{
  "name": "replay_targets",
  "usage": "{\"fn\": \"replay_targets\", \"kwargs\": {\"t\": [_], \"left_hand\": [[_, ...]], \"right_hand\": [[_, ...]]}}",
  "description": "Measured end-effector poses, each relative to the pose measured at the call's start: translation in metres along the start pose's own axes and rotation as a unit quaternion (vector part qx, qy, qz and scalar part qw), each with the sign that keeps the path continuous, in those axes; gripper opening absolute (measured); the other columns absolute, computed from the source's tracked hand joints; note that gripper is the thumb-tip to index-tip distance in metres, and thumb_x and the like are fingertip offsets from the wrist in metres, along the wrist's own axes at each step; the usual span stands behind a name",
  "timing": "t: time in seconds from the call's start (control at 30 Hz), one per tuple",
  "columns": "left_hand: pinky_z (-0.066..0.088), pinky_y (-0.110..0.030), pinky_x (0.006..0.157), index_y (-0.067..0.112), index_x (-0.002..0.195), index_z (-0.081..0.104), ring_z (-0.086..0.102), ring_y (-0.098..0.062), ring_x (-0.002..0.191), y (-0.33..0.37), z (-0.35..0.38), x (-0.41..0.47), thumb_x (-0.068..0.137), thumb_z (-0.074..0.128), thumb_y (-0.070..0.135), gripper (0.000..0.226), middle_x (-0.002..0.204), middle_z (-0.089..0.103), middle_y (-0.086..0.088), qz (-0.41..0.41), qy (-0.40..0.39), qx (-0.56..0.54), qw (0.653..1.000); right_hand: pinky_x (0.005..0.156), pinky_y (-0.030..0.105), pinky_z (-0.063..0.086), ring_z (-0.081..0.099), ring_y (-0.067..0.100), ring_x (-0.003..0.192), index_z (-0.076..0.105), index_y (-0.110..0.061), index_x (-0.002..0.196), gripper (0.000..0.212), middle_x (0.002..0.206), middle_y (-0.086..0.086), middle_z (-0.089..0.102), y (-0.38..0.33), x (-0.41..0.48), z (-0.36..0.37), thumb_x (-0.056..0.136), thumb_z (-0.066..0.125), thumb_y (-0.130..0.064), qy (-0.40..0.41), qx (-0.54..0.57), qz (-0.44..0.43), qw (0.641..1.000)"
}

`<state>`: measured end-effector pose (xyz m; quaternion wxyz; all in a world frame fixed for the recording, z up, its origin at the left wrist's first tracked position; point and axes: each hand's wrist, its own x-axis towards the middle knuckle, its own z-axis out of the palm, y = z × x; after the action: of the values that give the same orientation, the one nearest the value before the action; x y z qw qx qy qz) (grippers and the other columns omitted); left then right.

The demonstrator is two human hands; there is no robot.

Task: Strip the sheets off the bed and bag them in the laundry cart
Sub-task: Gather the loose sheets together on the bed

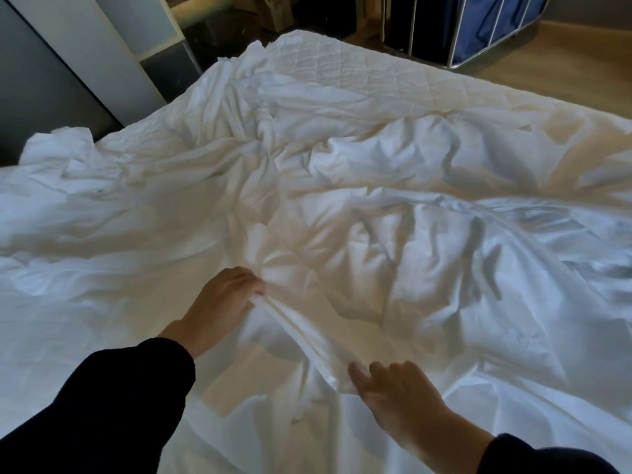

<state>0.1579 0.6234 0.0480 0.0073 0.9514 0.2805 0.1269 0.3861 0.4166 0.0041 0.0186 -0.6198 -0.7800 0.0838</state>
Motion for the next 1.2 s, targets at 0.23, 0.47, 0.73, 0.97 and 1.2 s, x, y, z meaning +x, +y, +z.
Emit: {"fn": "replay_targets", "kwargs": {"t": [0.23, 0.47, 0.73, 0.97, 1.2], "left_hand": [[0.043, -0.028, 0.085, 0.0, 0.085, 0.068, 0.053, -0.016, 0.102, 0.005, 0.001, -0.005, 0.062, 0.07, -0.023, 0.032, 0.096, 0.07, -0.011, -0.01, -0.022, -0.089, 0.996], [0.047, -0.026, 0.069, 0.008, 0.073, 0.069, 0.064, -0.025, 0.073, -0.001, 0.007, -0.007, 0.055, 0.077, -0.018, 0.033, 0.076, 0.067, -0.005, -0.076, -0.029, -0.05, 0.995], [0.026, -0.039, 0.091, 0.016, 0.088, 0.072, 0.05, -0.02, 0.105, 0.047, 0.029, 0.013, 0.04, 0.071, -0.017, 0.058, 0.099, 0.069, -0.001, -0.134, 0.032, 0.047, 0.989], [0.03, -0.048, 0.093, 0.02, 0.077, 0.068, 0.055, -0.028, 0.102, 0.135, 0.04, 0.033, 0.059, 0.067, 0.0, 0.027, 0.093, 0.066, 0.0, -0.008, -0.03, 0.084, 0.996], [0.046, -0.035, 0.073, 0.02, 0.109, 0.039, 0.063, -0.029, 0.087, 0.264, 0.02, 0.019, 0.097, 0.043, 0.036, 0.021, 0.098, 0.063, -0.002, -0.357, -0.177, -0.175, 0.9]], "right_hand": [[0.038, 0.024, 0.019, 0.048, 0.015, 0.041, 0.052, -0.019, 0.061, 0.047, 0.056, -0.005, 0.048, -0.012, 0.021, -0.003, 0.034, 0.088, -0.009, 0.09, 0.047, 0.011, 0.995], [0.029, 0.022, 0.027, 0.043, 0.018, 0.027, 0.05, -0.019, 0.051, 0.047, 0.04, -0.003, 0.046, -0.001, 0.019, -0.004, 0.036, 0.094, -0.022, 0.038, 0.037, 0.038, 0.998], [0.048, 0.029, 0.04, 0.062, 0.028, 0.052, 0.062, -0.016, 0.074, 0.062, 0.061, 0.004, 0.065, 0.021, 0.004, -0.01, 0.085, 0.017, -0.058, 0.029, 0.057, 0.026, 0.998], [0.108, 0.043, 0.024, 0.053, 0.024, 0.112, 0.048, -0.018, 0.123, 0.058, 0.115, 0.002, 0.059, 0.094, -0.061, -0.029, 0.084, 0.04, -0.06, -0.102, 0.018, 0.019, 0.994], [0.067, 0.034, 0.037, 0.064, 0.036, 0.087, 0.046, -0.012, 0.113, 0.022, 0.099, 0.01, 0.065, 0.077, -0.11, -0.058, 0.091, 0.047, -0.015, -0.025, 0.055, 0.056, 0.997]]}}
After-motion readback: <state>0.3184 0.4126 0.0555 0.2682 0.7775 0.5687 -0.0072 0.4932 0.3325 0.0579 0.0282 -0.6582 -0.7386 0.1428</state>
